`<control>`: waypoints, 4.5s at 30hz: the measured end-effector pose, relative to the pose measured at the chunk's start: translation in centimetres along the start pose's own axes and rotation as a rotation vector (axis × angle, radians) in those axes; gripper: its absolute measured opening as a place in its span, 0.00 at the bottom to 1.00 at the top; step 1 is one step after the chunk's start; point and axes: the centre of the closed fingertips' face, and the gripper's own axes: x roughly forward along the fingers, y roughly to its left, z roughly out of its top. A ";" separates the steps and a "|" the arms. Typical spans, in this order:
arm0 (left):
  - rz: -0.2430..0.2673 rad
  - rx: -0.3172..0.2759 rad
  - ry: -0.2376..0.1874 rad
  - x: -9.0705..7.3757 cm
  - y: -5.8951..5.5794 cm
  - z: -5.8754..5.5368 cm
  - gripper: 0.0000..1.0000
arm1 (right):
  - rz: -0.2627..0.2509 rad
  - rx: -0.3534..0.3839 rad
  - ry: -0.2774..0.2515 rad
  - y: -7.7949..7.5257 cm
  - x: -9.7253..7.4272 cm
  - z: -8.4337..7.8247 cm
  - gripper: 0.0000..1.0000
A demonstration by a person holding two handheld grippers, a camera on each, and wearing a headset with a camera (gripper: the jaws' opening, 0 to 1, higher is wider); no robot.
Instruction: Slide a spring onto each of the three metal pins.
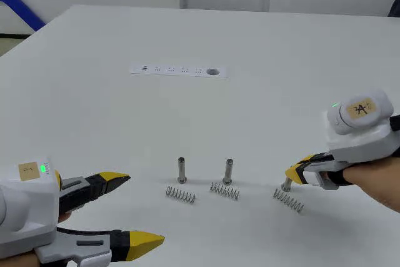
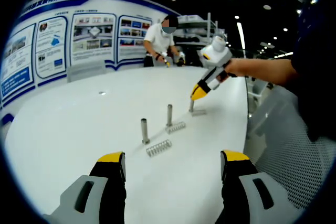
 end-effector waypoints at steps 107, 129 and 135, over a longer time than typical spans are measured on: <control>-0.142 0.116 -0.028 0.5 -4.4 4.5 0.65 | 0.184 -0.223 -0.023 7.4 -2.6 2.7 0.11; -0.305 0.077 -0.133 3.3 -6.9 9.0 0.46 | 0.421 -0.258 -0.302 17.7 -8.6 11.4 0.11; -0.327 0.089 -0.142 3.5 -7.3 9.2 0.35 | 0.439 -0.273 -0.302 18.4 -8.6 11.5 0.11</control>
